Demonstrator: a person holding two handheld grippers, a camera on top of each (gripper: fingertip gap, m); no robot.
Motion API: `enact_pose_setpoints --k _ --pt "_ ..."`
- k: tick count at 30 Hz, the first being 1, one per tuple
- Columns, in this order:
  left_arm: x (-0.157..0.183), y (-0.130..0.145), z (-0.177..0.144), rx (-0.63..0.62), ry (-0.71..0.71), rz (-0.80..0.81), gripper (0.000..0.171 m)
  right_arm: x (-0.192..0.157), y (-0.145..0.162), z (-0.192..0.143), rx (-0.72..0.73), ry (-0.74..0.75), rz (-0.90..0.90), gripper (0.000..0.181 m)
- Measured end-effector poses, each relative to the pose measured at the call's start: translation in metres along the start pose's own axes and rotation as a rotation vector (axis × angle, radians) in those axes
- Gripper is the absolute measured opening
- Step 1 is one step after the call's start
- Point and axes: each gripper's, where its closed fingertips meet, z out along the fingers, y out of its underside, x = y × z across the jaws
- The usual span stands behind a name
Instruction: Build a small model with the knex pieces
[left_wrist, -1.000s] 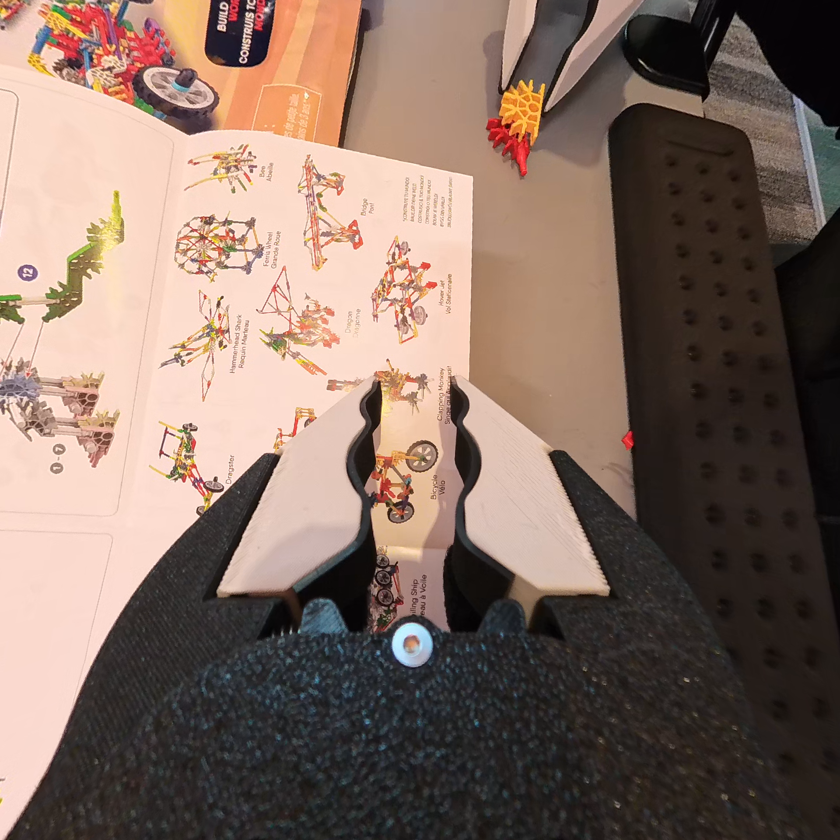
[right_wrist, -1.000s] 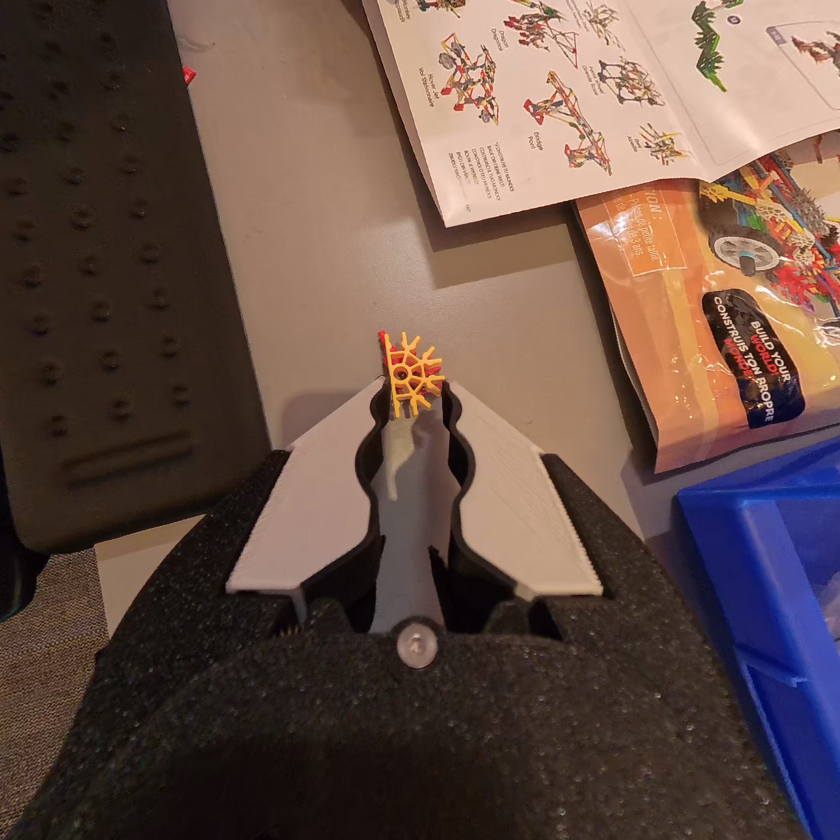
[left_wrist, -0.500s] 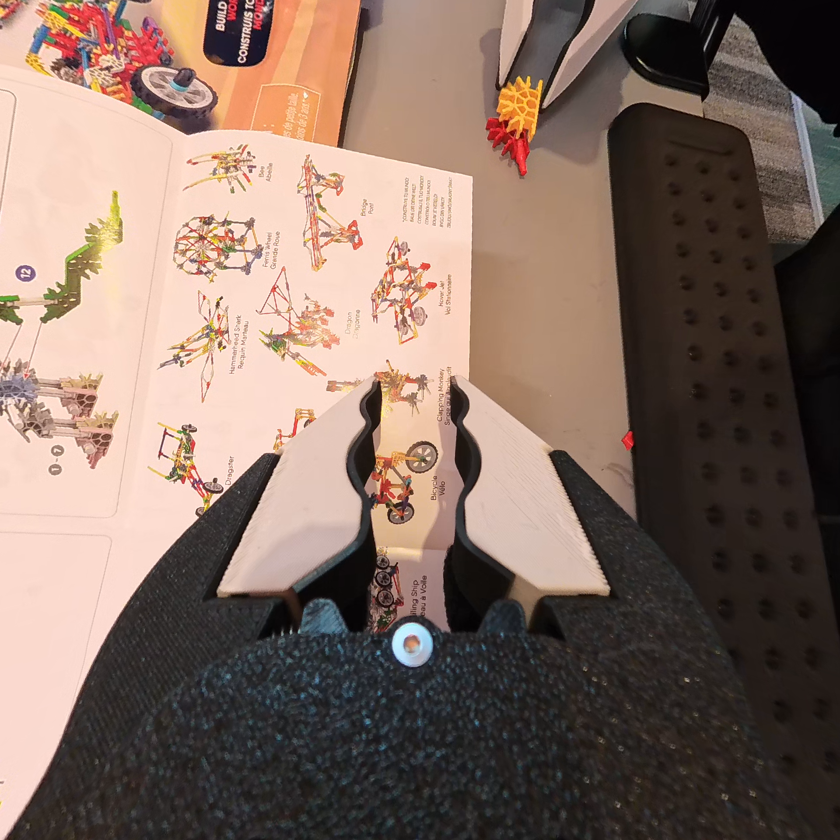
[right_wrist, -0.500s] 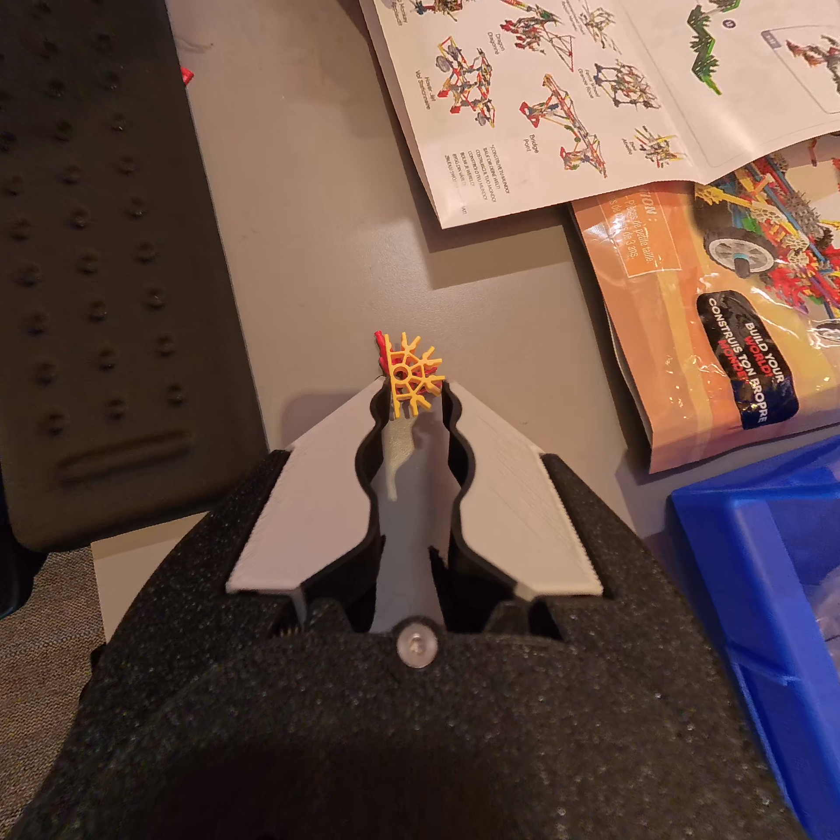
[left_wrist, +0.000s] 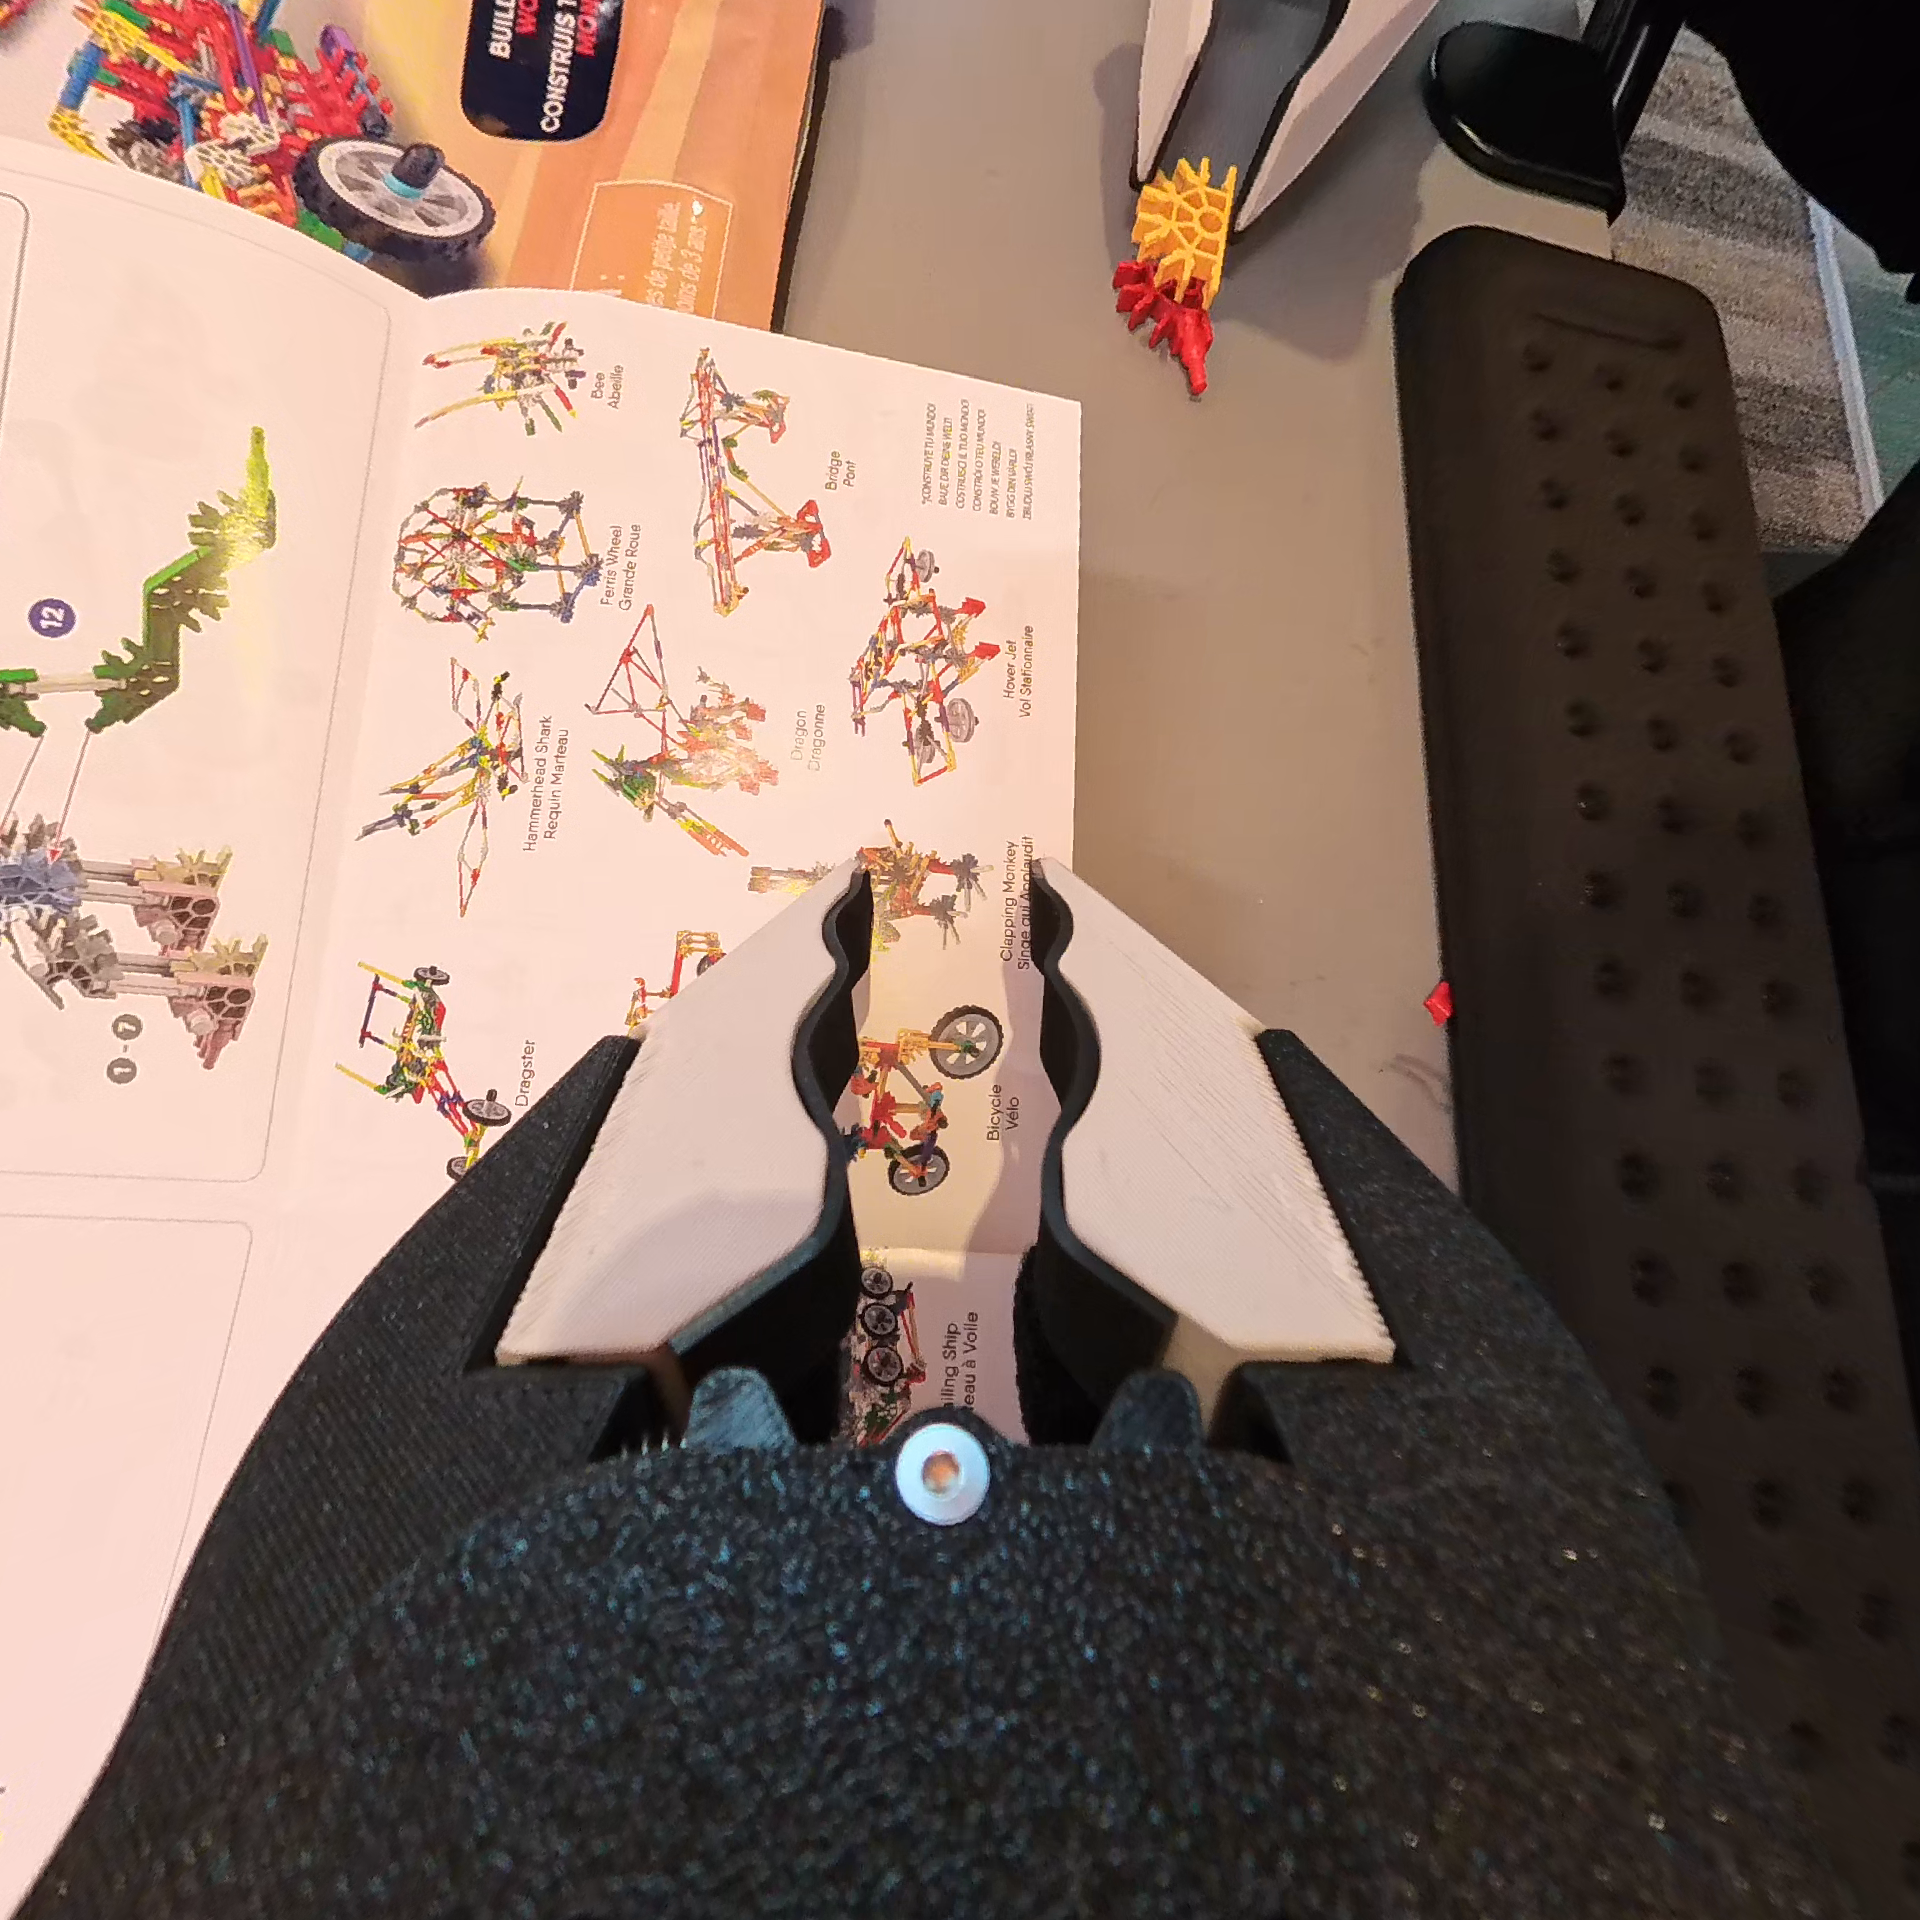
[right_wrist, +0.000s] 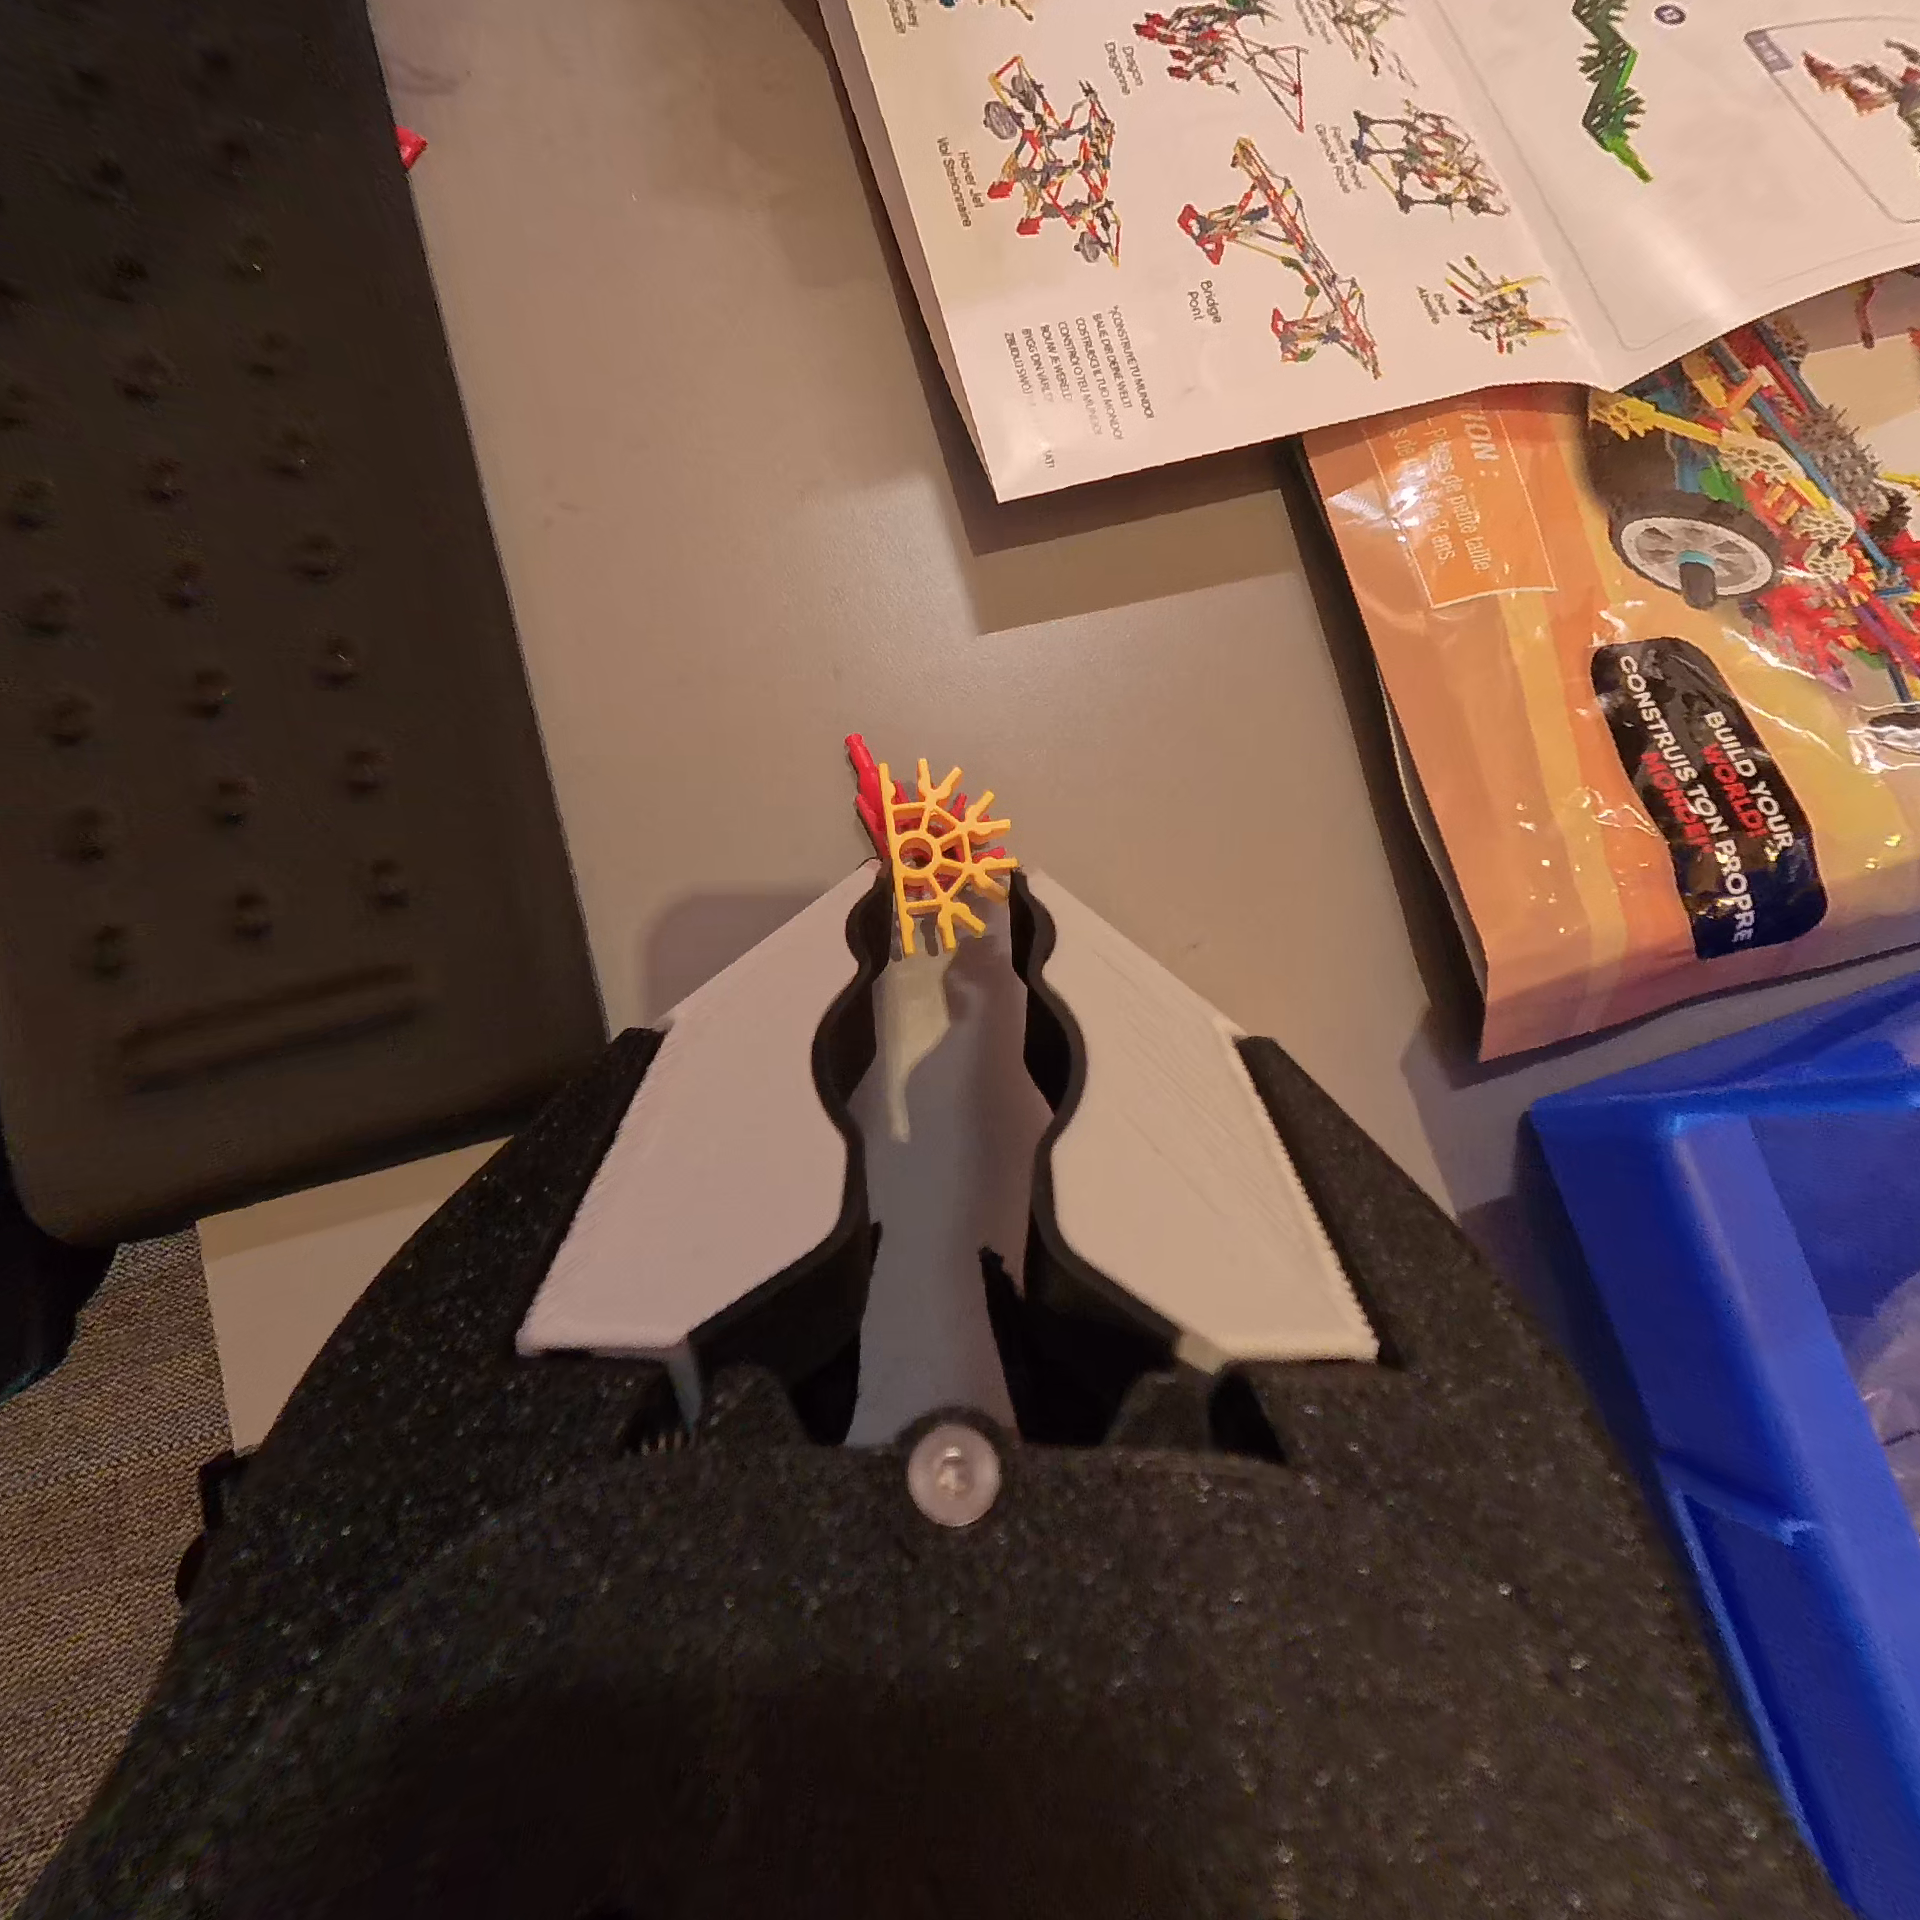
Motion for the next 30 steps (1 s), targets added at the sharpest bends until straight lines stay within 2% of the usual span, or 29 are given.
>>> enact_pose_setpoints --k 14,30 --pt "0.0 0.0 -0.001 0.0 -0.001 0.001 0.027 0.0 -0.001 -0.01 0.011 -0.091 -0.045 0.022" --pt "-0.001 0.001 -0.001 -0.003 0.0 0.003 0.027 -0.001 0.001 0.005 -0.045 -0.142 -0.166 0.022"
